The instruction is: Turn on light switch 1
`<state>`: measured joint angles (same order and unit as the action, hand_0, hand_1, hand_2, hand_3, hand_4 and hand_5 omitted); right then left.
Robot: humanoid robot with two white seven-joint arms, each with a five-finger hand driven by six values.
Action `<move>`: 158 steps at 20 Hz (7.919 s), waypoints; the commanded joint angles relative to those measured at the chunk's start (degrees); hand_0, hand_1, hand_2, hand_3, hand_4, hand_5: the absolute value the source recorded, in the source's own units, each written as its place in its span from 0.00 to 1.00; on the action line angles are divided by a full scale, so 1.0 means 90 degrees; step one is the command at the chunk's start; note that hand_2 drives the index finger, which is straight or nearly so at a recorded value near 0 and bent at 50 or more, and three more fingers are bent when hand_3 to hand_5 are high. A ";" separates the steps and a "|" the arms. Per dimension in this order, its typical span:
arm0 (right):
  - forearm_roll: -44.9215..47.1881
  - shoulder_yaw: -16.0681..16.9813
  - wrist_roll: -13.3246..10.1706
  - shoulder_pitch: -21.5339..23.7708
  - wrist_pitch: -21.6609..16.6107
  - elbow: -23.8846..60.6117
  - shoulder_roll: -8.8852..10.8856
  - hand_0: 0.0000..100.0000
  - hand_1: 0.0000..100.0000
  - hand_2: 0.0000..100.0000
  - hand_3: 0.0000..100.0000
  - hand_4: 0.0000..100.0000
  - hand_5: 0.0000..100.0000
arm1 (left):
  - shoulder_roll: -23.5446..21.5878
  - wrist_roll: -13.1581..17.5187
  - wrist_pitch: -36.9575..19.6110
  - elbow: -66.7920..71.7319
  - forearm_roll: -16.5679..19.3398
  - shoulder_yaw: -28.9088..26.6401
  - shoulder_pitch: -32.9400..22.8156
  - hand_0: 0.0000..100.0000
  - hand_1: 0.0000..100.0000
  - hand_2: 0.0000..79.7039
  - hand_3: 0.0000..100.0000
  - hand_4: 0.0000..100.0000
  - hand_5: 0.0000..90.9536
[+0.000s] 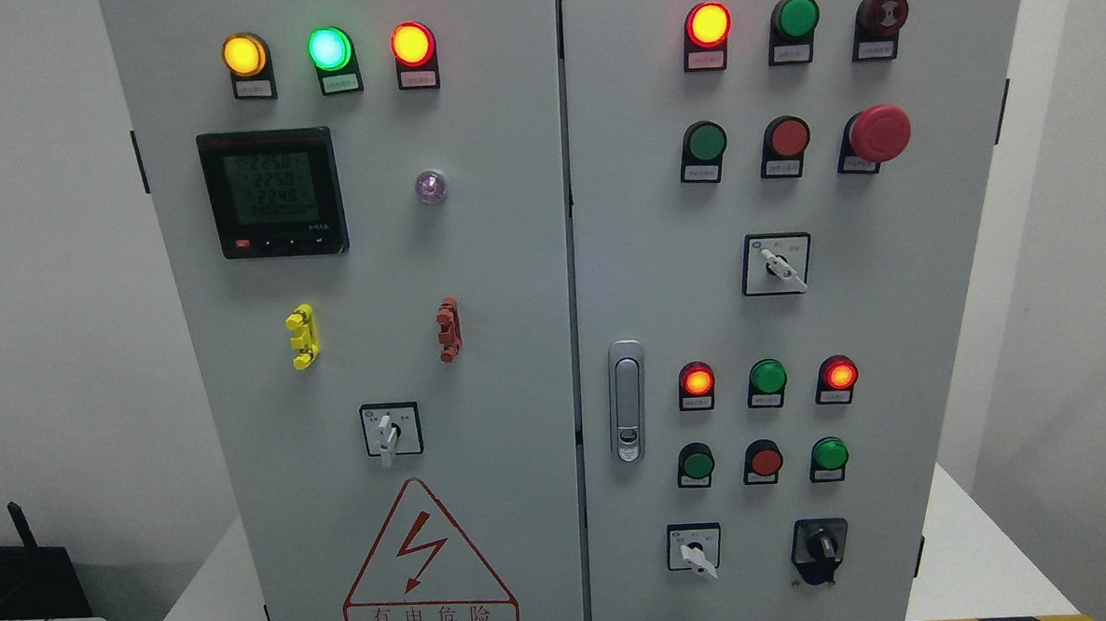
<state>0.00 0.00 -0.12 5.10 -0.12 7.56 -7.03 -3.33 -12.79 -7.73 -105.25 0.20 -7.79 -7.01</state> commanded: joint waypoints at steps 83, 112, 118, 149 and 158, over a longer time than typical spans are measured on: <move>0.0166 -0.0127 0.0004 0.0000 0.0003 0.0000 0.0000 0.12 0.39 0.00 0.00 0.00 0.00 | 0.1044 -0.1762 0.4482 -0.0073 0.2058 0.1959 0.3601 0.14 0.56 0.64 0.73 0.81 0.80; 0.0166 -0.0127 0.0004 0.0000 0.0003 0.0000 0.0000 0.12 0.39 0.00 0.00 0.00 0.00 | 0.1063 -0.1753 0.4716 0.0005 0.2009 0.1920 0.3767 0.17 0.48 0.68 0.77 0.83 0.82; 0.0166 -0.0127 0.0004 0.0000 0.0003 0.0000 0.0000 0.12 0.39 0.00 0.00 0.00 0.00 | 0.1063 -0.1743 0.4735 0.0015 0.2009 0.1901 0.3776 0.19 0.46 0.69 0.78 0.83 0.83; 0.0166 -0.0127 0.0004 0.0000 0.0003 0.0000 0.0000 0.12 0.39 0.00 0.00 0.00 0.00 | 0.1063 -0.1733 0.4882 0.0093 0.1999 0.1900 0.3903 0.22 0.44 0.72 0.79 0.84 0.85; 0.0166 -0.0127 0.0004 0.0000 0.0003 0.0000 0.0000 0.12 0.39 0.00 0.00 0.00 0.00 | 0.1063 -0.1714 0.4941 0.0103 0.1999 0.1891 0.3913 0.23 0.44 0.72 0.79 0.84 0.85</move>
<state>0.00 0.00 -0.12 5.10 -0.12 7.56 -7.03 6.24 -28.26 36.70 -104.44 18.19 9.28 28.09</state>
